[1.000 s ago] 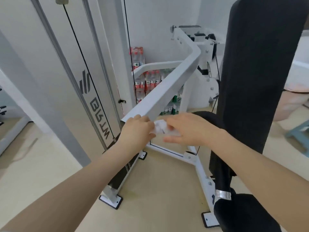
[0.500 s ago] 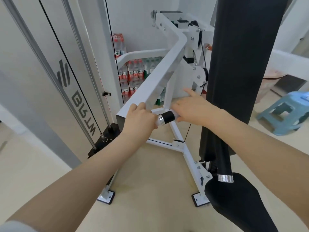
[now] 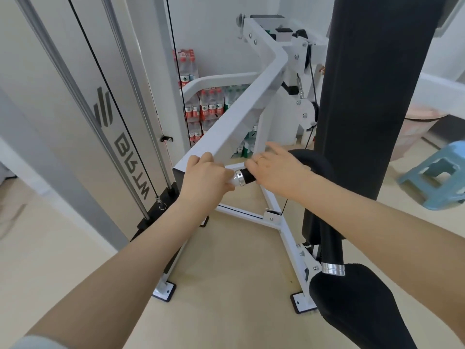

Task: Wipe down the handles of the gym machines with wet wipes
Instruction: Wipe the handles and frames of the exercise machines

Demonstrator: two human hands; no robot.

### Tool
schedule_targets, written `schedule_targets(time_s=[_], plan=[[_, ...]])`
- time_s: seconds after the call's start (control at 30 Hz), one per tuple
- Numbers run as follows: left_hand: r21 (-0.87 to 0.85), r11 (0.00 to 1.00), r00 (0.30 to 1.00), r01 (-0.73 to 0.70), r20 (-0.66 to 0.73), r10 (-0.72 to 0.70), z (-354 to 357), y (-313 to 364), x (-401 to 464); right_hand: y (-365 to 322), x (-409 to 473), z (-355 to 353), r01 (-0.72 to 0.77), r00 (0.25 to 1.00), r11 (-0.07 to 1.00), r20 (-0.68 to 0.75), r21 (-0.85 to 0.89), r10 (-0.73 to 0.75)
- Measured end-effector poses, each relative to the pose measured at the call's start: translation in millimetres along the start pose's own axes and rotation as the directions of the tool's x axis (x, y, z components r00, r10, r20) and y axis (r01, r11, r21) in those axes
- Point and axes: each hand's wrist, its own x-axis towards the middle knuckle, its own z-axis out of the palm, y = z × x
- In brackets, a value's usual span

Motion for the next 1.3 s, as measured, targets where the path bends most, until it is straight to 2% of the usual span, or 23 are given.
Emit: schedule_targets(time_s=[0.03,0.1,0.2,0.37,0.47,0.53,0.63,0.73,0.77,0.9,1.03,1.1,1.17,1.23,1.3], plan=[[0.007,1.0,1.0,0.01,0.01,-0.01,-1.4,0.3,-1.6,9.6,-4.2,-1.2,-0.008,1.0,1.0,0.021,-0.001,0.008],[0.039,0.998,0.994,0.055,0.093,-0.058,-3.0,3.2,-2.8,38.3,-21.7,0.7,-0.138,0.987,0.989,0.087,0.061,0.132],[0.074,0.991,0.983,0.111,0.141,-0.12,-7.7,11.4,5.1,63.4,-46.1,7.5,-0.343,0.938,0.895,0.144,0.285,0.314],[-0.073,0.983,0.98,0.166,0.123,-0.156,-7.8,41.7,12.7,62.7,-38.2,3.0,-0.4,0.911,0.823,0.271,0.405,0.309],[-0.113,0.982,0.986,0.15,0.088,-0.141,-2.6,58.5,22.1,66.6,-34.1,0.0,-0.329,0.936,0.862,0.254,0.386,0.243],[-0.112,0.983,0.988,0.147,0.073,-0.14,1.8,71.4,30.9,65.5,-39.0,3.5,-0.35,0.935,0.832,0.221,0.431,0.279],[-0.047,0.987,0.988,0.152,0.007,-0.152,10.5,80.9,37.7,70.4,-58.9,9.9,-0.476,0.879,0.641,0.331,0.602,0.343],[0.003,0.991,0.986,0.13,-0.108,-0.129,17.2,81.1,38.5,67.6,-80.1,14.7,-0.543,0.829,0.253,0.463,0.801,0.314],[0.007,0.991,0.981,0.133,-0.144,-0.131,18.9,81.0,38.7,68.3,-79.5,15.1,-0.533,0.829,0.187,0.465,0.825,0.311],[-0.075,0.987,0.981,0.14,-0.128,-0.148,18.4,83.1,39.7,75.4,-63.8,8.0,-0.492,0.843,0.102,0.444,0.864,0.304],[-0.111,0.976,0.969,0.185,-0.147,-0.201,21.0,86.0,38.9,63.7,-93.2,25.6,-0.519,0.836,0.127,0.472,0.845,0.28],[-0.109,0.976,0.963,0.186,-0.178,-0.204,23.8,86.6,39.2,57.8,-105.4,31.2,-0.521,0.831,0.075,0.485,0.85,0.272],[-0.12,0.975,0.96,0.188,-0.188,-0.208,24.1,86.2,40.8,59.5,-97.3,30.4,-0.475,0.848,0.058,0.439,0.878,0.297],[-0.137,0.972,0.96,0.193,-0.178,-0.216,23.9,85.6,41.3,62.0,-85.8,24.6,-0.429,0.865,0.13,0.365,0.894,0.343],[-0.144,0.967,0.955,0.209,-0.183,-0.233,24.1,85.8,40.3,60.2,-86.2,23.5,-0.368,0.889,0.258,0.257,0.893,0.38]])
